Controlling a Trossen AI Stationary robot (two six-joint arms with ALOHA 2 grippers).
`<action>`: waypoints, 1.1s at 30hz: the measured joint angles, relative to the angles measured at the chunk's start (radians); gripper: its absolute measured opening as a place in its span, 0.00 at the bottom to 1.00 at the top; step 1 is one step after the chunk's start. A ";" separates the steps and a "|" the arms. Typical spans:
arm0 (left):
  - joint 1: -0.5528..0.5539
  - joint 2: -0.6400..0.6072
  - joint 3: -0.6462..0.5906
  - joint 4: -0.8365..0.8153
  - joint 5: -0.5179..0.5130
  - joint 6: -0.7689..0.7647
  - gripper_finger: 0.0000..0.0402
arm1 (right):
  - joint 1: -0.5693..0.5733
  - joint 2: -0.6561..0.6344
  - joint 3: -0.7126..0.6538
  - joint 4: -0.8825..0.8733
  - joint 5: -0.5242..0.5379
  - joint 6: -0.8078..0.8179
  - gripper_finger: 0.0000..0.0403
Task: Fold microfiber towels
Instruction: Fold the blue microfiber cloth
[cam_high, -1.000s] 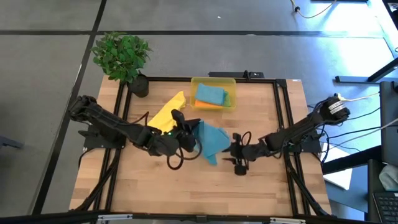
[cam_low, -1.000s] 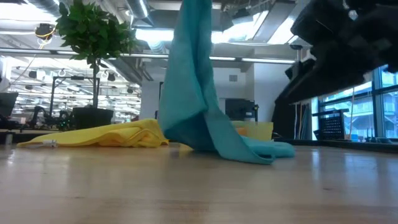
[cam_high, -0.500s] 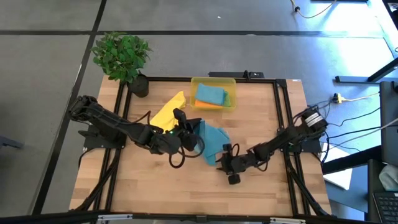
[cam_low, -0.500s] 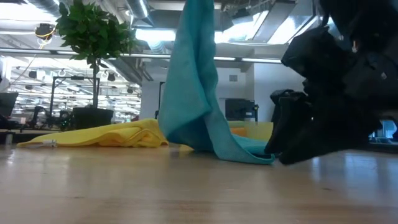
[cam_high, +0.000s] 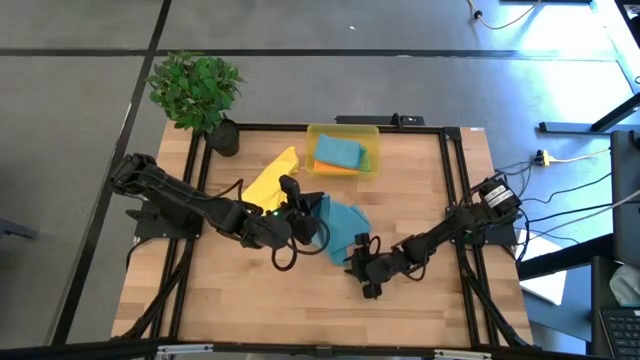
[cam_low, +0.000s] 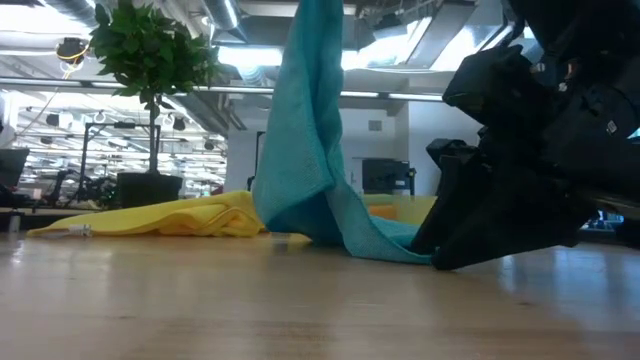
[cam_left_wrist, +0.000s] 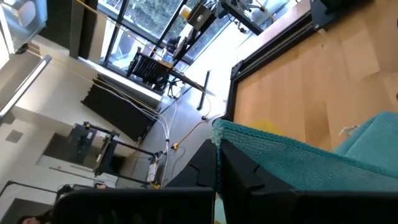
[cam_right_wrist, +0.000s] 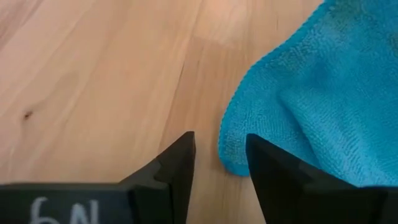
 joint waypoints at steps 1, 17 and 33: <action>0.000 0.000 0.000 -0.001 0.000 0.000 0.00 | 0.000 0.000 0.000 -0.004 0.000 -0.003 0.35; -0.010 0.000 0.000 -0.167 -0.060 -0.048 0.00 | 0.048 -0.091 0.143 -0.366 0.091 -0.022 0.01; -0.096 -0.037 0.001 -0.316 -0.195 -0.105 0.00 | 0.198 -0.648 0.272 -1.025 0.604 0.259 0.00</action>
